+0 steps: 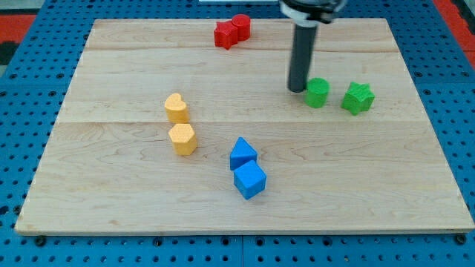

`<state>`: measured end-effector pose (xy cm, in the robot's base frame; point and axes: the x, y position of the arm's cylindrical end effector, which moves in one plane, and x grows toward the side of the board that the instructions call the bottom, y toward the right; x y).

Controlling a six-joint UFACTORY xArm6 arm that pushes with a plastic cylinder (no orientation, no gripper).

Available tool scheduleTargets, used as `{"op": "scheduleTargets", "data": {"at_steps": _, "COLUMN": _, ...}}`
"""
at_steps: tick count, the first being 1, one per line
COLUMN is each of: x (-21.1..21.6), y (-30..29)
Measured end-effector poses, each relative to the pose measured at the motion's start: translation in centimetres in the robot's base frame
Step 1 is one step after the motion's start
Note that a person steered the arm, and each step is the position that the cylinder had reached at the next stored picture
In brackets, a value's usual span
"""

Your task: Push the yellow blocks to the left bottom

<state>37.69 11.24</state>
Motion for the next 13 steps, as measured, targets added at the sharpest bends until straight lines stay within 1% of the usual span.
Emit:
{"op": "scheduleTargets", "data": {"at_steps": 1, "x": 0.7, "y": 0.0}}
{"op": "scheduleTargets", "data": {"at_steps": 2, "x": 0.7, "y": -2.6}}
{"op": "scheduleTargets", "data": {"at_steps": 4, "x": 0.7, "y": -2.9}}
{"op": "scheduleTargets", "data": {"at_steps": 5, "x": 1.6, "y": -2.7}}
{"op": "scheduleTargets", "data": {"at_steps": 6, "x": 3.6, "y": -3.7}}
{"op": "scheduleTargets", "data": {"at_steps": 7, "x": 5.0, "y": -8.6}}
{"op": "scheduleTargets", "data": {"at_steps": 8, "x": 5.8, "y": -15.2}}
{"op": "scheduleTargets", "data": {"at_steps": 9, "x": 4.7, "y": -18.4}}
{"op": "scheduleTargets", "data": {"at_steps": 10, "x": 2.9, "y": -16.6}}
{"op": "scheduleTargets", "data": {"at_steps": 11, "x": 5.9, "y": -16.6}}
{"op": "scheduleTargets", "data": {"at_steps": 13, "x": 14.3, "y": -18.5}}
